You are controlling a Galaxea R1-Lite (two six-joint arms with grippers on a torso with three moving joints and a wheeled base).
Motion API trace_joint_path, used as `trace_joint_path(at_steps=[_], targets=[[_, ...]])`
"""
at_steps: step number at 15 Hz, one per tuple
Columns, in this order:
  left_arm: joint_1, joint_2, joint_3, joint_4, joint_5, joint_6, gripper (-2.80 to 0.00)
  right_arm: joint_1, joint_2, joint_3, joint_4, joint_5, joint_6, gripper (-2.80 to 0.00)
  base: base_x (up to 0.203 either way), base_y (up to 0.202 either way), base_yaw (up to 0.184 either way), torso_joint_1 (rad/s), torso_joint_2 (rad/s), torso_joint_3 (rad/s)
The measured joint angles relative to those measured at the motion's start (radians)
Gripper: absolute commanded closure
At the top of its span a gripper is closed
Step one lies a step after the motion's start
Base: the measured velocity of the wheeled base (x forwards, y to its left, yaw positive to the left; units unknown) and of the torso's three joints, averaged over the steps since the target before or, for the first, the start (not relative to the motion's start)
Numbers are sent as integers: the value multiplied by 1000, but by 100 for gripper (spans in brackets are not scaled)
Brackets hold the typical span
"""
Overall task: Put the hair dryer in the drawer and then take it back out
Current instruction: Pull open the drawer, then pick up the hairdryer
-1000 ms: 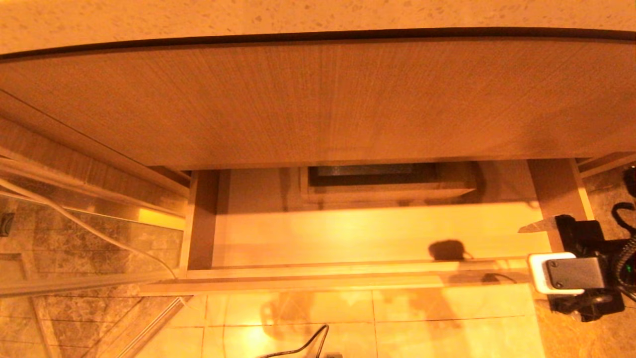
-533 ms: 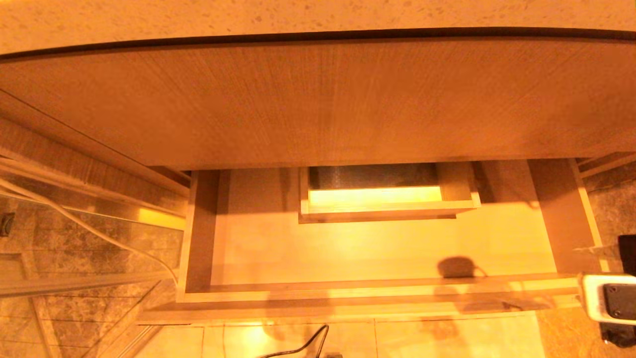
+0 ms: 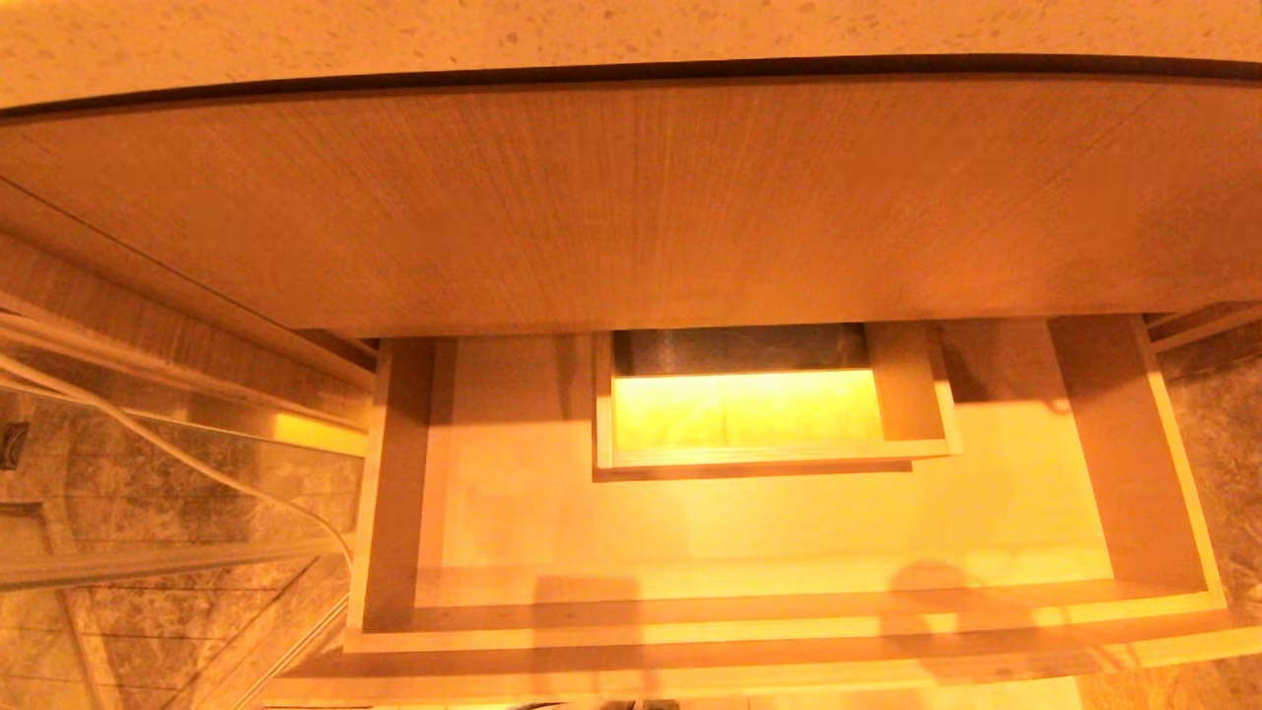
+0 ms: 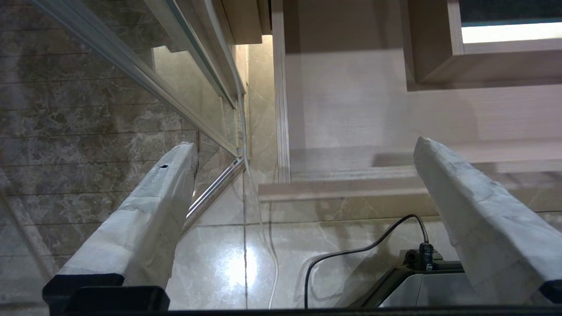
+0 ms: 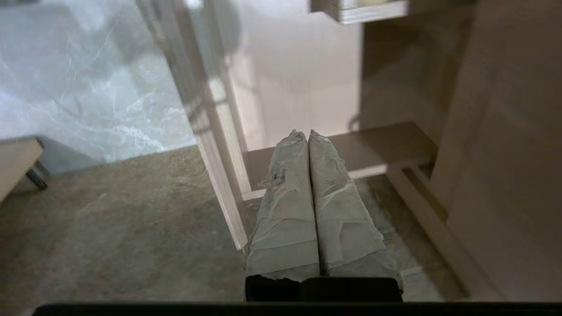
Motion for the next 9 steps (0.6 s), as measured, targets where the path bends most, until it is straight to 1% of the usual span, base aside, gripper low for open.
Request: trace_joint_path(at_steps=[3, 6, 9], targets=[[0, 0, 0, 0, 0, 0, -280, -7, -113, -41, 28, 4, 49, 0, 0, 0, 0, 0, 0, 0], [0, 0, 0, 0, 0, 0, -280, -73, -177, -129, 18, 4, 76, 0, 0, 0, 0, 0, 0, 0], [0, 0, 0, 0, 0, 0, -280, -140, -225, -276, 16, 6, 74, 0, 0, 0, 0, 0, 0, 0]])
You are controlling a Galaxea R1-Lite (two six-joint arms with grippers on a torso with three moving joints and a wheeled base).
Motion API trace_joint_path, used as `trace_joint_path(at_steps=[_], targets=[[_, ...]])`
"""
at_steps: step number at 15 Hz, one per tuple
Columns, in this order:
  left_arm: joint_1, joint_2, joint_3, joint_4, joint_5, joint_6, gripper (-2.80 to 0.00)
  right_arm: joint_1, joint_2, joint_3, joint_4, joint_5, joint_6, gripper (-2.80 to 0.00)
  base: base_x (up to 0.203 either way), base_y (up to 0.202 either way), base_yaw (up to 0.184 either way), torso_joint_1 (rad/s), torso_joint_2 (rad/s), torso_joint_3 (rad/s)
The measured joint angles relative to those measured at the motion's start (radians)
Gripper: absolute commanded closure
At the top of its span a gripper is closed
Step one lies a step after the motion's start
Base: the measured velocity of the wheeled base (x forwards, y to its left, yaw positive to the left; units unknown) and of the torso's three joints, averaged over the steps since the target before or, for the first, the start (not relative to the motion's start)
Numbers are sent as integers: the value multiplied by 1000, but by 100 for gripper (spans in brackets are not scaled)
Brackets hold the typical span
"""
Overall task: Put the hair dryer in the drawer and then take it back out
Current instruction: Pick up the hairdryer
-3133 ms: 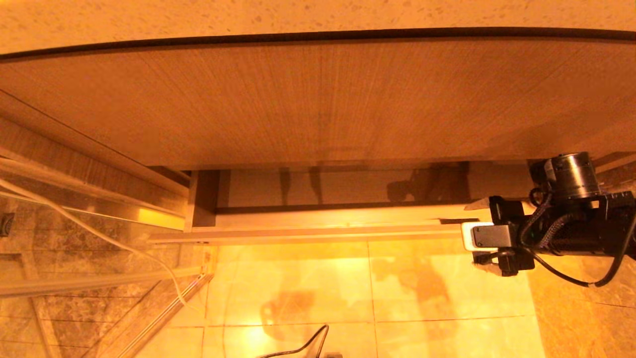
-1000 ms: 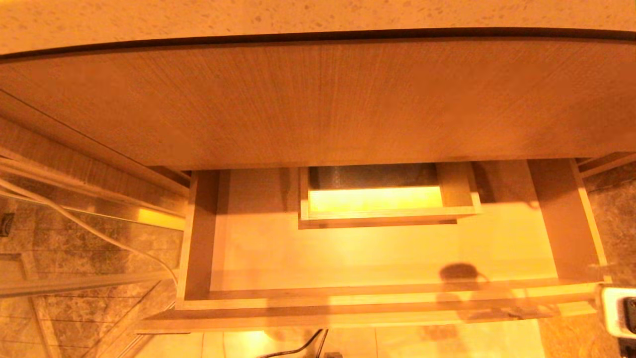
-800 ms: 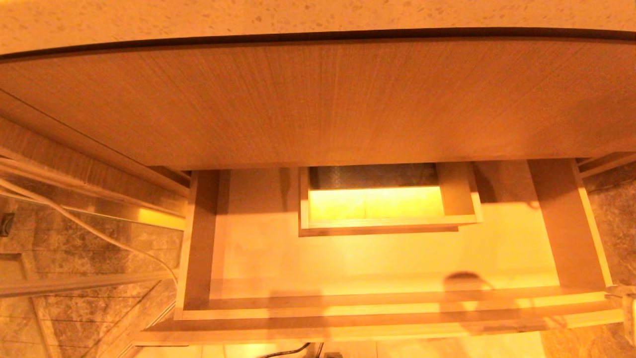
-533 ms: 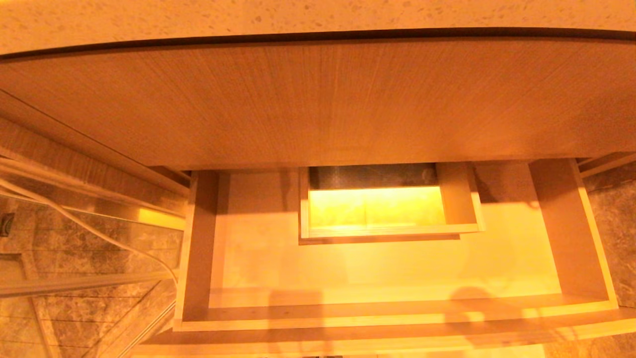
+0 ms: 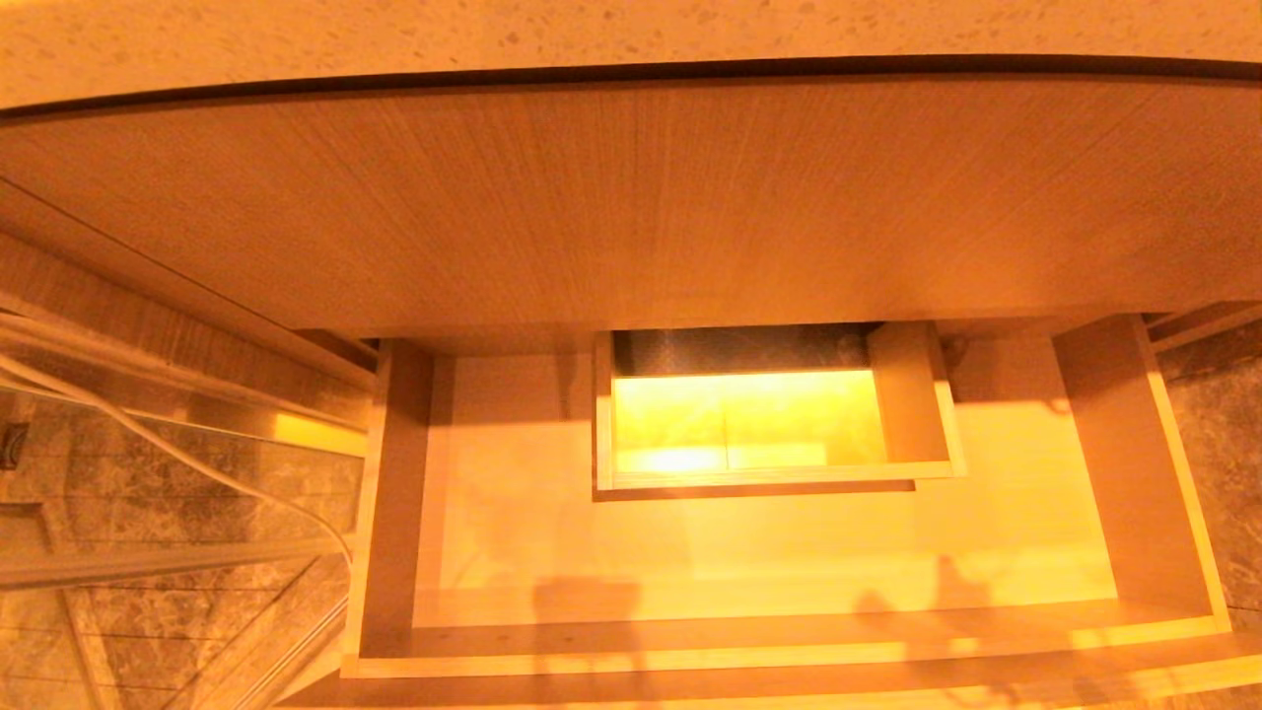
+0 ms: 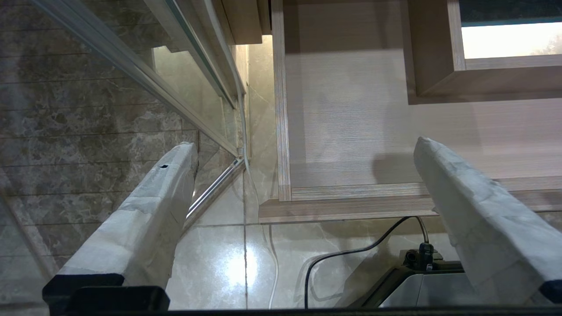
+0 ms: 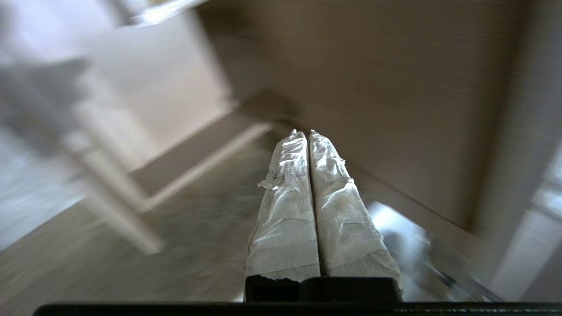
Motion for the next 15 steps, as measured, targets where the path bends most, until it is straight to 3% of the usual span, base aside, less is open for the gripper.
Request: trace_joint_path(at_steps=[3, 10, 13, 14, 15], targets=[[0, 0, 0, 0, 0, 0, -280, -108, -22, -160, -27, -9, 2, 0, 0, 0, 0, 0, 0, 0], [0, 0, 0, 0, 0, 0, -280, -297, 94, -294, -395, -20, 32, 0, 0, 0, 0, 0, 0, 0], [0, 0, 0, 0, 0, 0, -280, -337, 193, -309, -568, -116, 32, 0, 0, 0, 0, 0, 0, 0], [0, 0, 0, 0, 0, 0, -280, -341, 225, -312, -598, -152, 32, -280, 0, 0, 0, 0, 0, 0], [0, 0, 0, 0, 0, 0, -280, -343, 260, -316, -626, -179, 30, -280, 0, 0, 0, 0, 0, 0]])
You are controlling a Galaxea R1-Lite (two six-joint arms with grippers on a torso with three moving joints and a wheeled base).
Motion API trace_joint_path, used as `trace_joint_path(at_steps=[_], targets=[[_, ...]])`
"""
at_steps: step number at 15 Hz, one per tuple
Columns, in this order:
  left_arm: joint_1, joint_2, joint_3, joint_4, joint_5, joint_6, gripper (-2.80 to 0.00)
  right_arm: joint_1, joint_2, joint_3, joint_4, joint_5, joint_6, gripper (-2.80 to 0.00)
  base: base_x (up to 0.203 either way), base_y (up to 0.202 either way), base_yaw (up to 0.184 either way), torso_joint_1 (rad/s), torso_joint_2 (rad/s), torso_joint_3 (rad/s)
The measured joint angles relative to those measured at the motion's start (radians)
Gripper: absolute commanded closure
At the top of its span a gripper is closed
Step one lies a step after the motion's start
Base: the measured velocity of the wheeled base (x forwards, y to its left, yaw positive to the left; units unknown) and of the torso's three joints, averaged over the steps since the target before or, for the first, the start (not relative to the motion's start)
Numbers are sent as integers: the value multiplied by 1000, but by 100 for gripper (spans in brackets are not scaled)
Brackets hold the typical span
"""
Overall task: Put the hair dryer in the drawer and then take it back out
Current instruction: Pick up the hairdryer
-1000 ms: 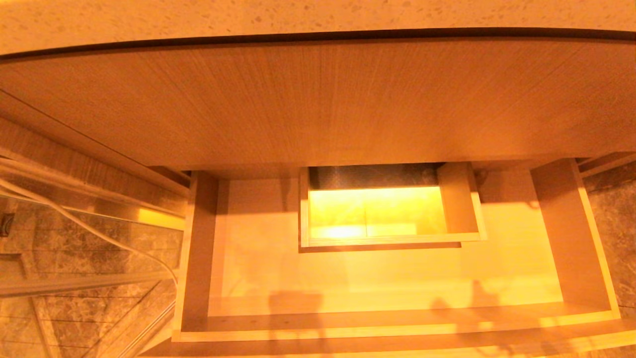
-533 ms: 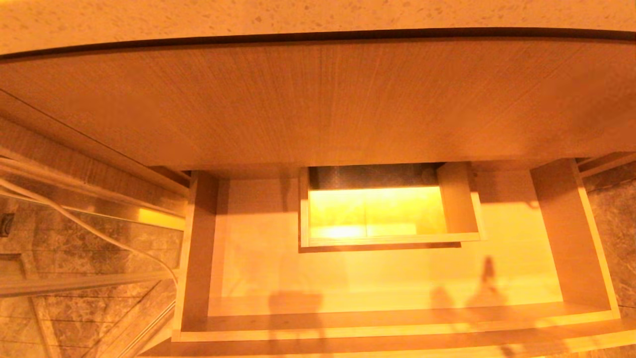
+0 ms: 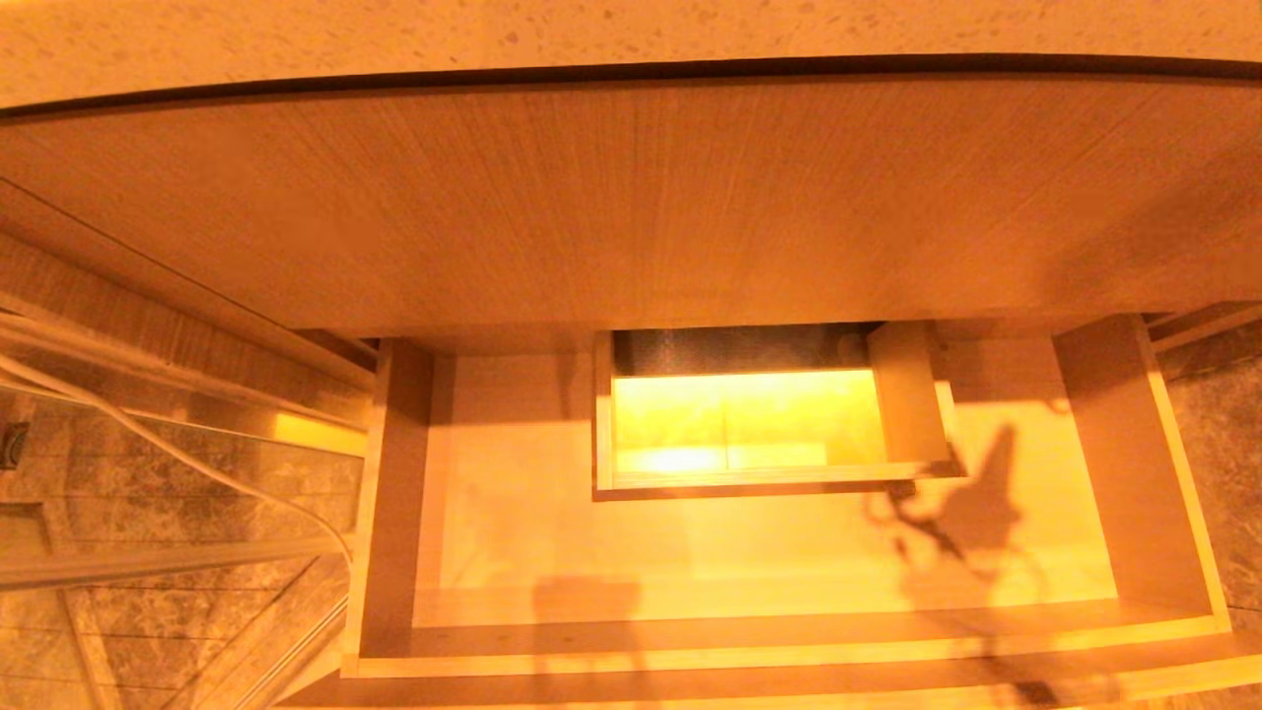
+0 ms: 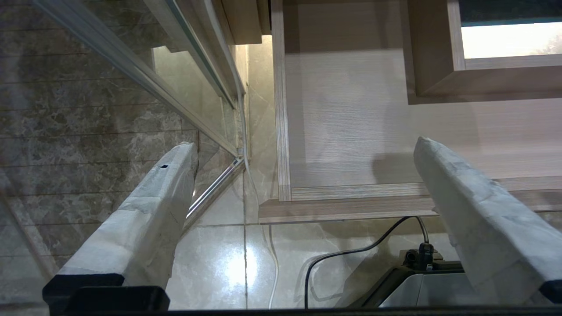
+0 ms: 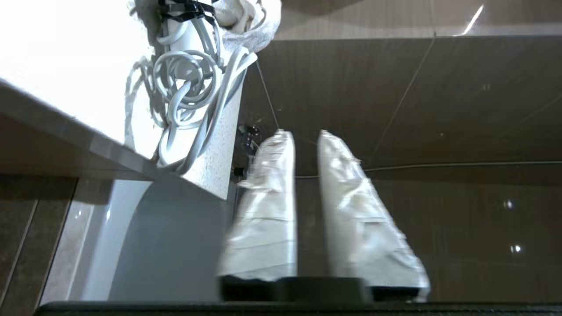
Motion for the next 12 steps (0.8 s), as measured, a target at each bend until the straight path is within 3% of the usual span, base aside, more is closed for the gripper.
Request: trace_joint_path(at_steps=[2, 7, 10, 12], targets=[[0, 0, 0, 0, 0, 0, -280, -3, 52, 0, -68, -22, 2, -280, 0, 0, 0, 0, 0, 0], [0, 0, 0, 0, 0, 1, -280, -6, 88, 16, -76, -62, 5, -280, 0, 0, 0, 0, 0, 0], [0, 0, 0, 0, 0, 0, -280, -7, 92, 42, -76, -157, 6, -280, 0, 0, 0, 0, 0, 0], [0, 0, 0, 0, 0, 0, -280, -6, 100, 51, -80, -178, 5, -280, 0, 0, 0, 0, 0, 0]])
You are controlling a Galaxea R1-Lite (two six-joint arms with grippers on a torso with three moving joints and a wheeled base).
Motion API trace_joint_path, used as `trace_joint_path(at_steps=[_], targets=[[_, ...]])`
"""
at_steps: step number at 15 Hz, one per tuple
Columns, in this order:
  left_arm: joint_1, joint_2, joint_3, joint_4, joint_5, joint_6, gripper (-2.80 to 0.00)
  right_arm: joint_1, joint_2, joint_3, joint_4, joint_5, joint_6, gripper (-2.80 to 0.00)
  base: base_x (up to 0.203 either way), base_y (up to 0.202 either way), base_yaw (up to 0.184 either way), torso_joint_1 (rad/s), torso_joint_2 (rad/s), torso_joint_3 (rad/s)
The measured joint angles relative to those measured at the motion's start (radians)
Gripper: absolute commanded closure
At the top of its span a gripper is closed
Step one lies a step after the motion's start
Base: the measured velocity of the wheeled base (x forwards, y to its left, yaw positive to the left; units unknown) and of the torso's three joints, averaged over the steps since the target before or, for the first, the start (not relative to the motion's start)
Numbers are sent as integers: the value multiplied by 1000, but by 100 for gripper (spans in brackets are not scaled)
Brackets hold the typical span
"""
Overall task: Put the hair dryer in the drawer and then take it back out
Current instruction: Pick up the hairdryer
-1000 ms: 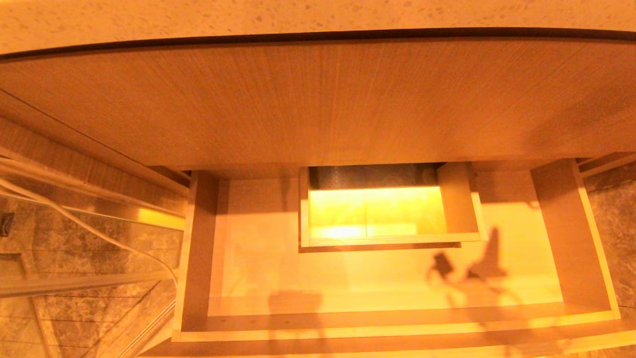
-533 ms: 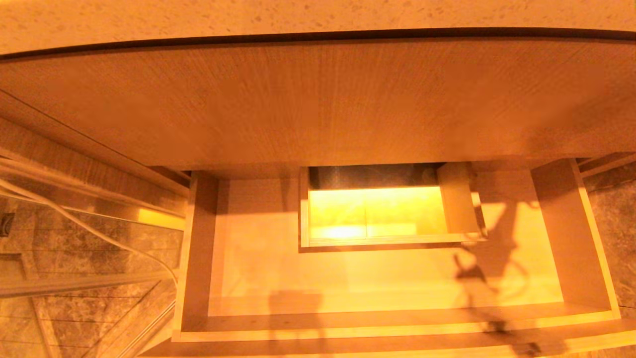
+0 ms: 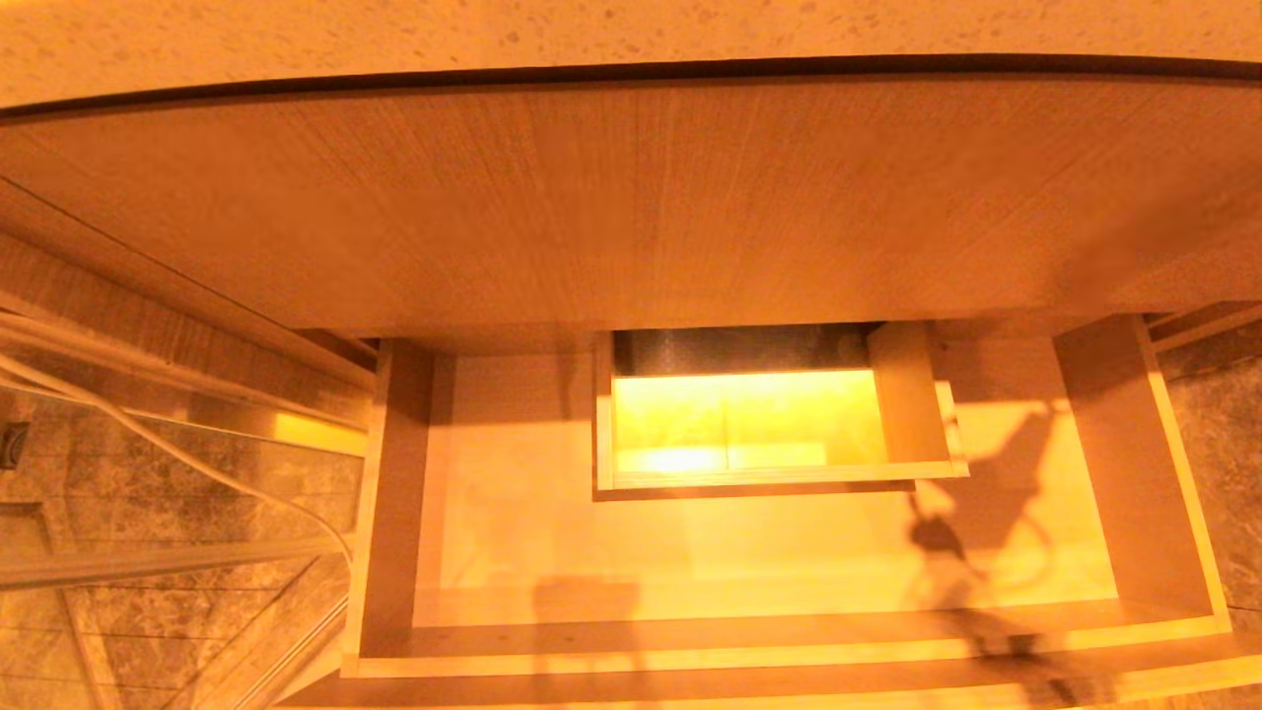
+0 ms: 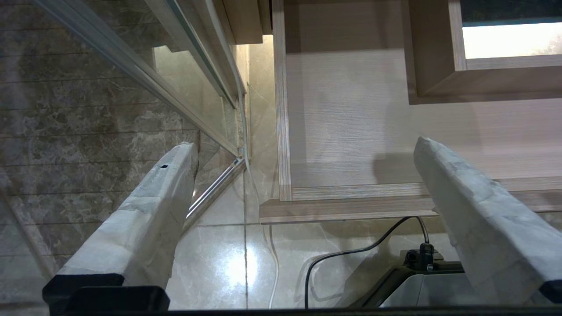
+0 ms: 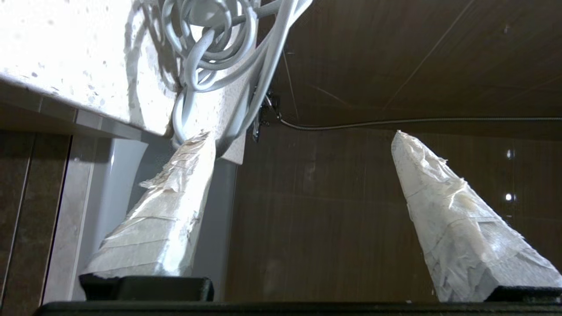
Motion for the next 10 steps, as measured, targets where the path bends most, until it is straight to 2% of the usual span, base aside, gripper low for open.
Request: trace_joint_path(at_steps=[10], targets=[[0, 0, 0, 0, 0, 0, -280, 0, 52, 11, -9, 1, 21, -280, 0, 0, 0, 0, 0, 0]])
